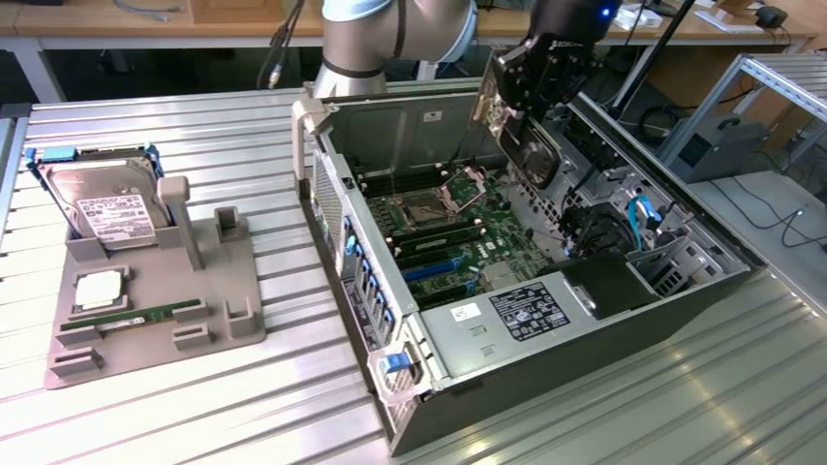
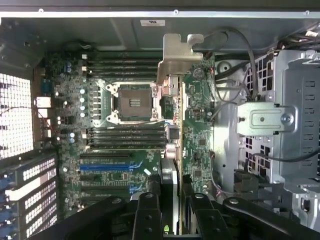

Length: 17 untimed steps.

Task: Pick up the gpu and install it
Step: 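Pick up the gpu and move the gpu toward the slot, then insert the gpu into the slot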

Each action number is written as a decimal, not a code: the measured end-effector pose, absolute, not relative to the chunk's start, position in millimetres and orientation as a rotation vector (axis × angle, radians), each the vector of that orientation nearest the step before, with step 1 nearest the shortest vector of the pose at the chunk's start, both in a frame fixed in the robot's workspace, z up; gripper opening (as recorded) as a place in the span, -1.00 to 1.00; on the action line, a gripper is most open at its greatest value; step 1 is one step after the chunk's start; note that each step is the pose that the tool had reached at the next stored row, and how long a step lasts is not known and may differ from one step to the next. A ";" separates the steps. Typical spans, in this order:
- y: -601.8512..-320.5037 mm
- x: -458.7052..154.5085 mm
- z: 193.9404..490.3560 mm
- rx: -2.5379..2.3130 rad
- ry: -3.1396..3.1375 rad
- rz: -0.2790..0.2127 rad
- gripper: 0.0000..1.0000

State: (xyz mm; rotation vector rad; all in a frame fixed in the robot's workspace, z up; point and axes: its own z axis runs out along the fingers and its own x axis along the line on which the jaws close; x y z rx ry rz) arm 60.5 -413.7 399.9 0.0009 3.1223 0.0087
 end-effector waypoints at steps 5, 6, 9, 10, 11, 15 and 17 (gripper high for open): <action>-425.6 60.5 398.1 -0.029 3.122 0.009 -0.47; -426.0 60.5 398.0 -0.032 3.122 0.009 -0.47; -426.1 60.5 398.1 -0.033 3.122 0.009 -0.47; -426.1 60.5 398.1 -0.033 3.122 0.009 -0.47; -426.0 60.5 398.1 -0.033 3.122 0.009 -0.47; -426.1 60.5 398.1 -0.033 3.122 0.009 -0.47; -426.1 60.5 398.1 -0.040 3.122 0.009 -0.47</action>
